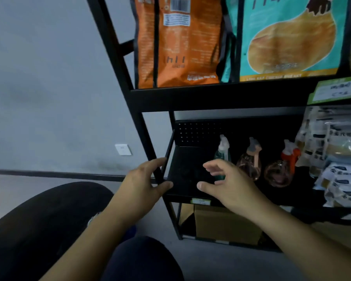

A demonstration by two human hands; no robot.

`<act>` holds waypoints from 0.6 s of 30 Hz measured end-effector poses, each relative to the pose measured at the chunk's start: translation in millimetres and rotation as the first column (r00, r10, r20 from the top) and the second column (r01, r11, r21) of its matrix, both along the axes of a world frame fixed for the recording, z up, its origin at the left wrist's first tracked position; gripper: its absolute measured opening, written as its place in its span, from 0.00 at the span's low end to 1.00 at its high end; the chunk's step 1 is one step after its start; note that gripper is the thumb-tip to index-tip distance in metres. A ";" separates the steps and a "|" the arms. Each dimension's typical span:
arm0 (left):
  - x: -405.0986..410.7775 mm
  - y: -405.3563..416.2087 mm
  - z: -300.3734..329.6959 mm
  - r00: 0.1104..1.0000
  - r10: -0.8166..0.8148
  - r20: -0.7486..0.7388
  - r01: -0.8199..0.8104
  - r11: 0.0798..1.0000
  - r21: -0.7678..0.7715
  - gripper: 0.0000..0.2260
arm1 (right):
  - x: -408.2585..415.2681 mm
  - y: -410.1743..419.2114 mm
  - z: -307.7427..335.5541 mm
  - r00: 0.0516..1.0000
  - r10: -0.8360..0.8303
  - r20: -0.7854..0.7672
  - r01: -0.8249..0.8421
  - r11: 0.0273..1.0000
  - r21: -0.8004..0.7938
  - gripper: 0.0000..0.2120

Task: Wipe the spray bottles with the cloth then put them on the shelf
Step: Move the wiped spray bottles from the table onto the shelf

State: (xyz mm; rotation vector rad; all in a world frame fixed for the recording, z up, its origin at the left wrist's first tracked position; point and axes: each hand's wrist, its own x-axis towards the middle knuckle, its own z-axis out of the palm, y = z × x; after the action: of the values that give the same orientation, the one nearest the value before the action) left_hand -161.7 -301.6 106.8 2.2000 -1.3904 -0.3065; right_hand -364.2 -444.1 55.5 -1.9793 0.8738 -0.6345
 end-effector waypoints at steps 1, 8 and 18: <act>2.6 14.8 3.5 1.000 0.019 0.006 -0.019 1.000 -0.008 0.30 | 5.7 6.7 3.7 1.000 0.017 0.007 -0.017 1.000 0.000 0.23; 36.5 114.3 16.2 0.987 0.148 0.057 -0.144 0.987 -0.068 0.31 | 65.0 61.3 19.1 0.990 0.140 0.017 -0.139 0.989 -0.046 0.22; 91.4 248.9 15.8 0.898 0.431 0.082 -0.428 0.902 -0.061 0.33 | 168.7 147.2 21.9 0.933 0.360 -0.005 -0.360 0.930 -0.069 0.22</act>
State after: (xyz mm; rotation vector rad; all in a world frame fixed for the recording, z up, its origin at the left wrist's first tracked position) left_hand -70.3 -52.7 122.6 2.4358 -0.9032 -0.0130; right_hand -195.5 -296.9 77.4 -2.1267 0.4670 -0.4625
